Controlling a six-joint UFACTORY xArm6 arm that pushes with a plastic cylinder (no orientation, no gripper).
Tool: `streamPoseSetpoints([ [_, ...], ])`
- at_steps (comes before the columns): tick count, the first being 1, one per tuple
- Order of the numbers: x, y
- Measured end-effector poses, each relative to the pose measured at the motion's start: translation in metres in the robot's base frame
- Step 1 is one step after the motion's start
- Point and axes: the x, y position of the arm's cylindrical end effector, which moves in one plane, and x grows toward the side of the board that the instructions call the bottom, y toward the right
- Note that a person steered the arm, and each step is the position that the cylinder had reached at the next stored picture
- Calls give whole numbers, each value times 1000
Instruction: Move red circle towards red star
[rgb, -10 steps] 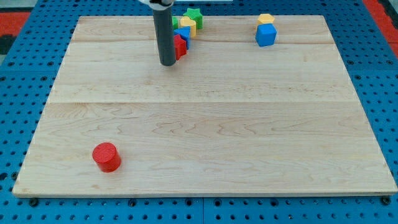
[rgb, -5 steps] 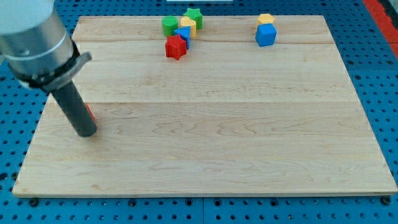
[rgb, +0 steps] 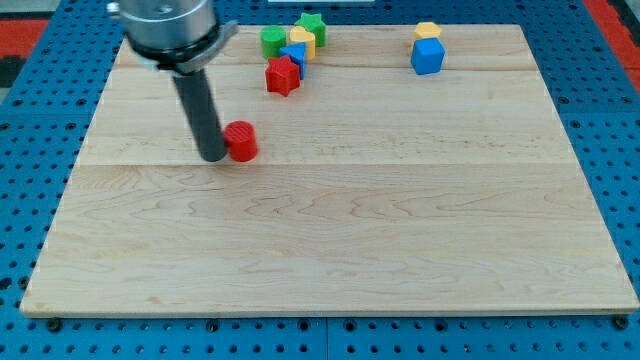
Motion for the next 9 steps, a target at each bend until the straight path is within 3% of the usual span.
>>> streamPoseSetpoints([
  [4,5,78],
  [6,-50,79],
  [9,-61,79],
])
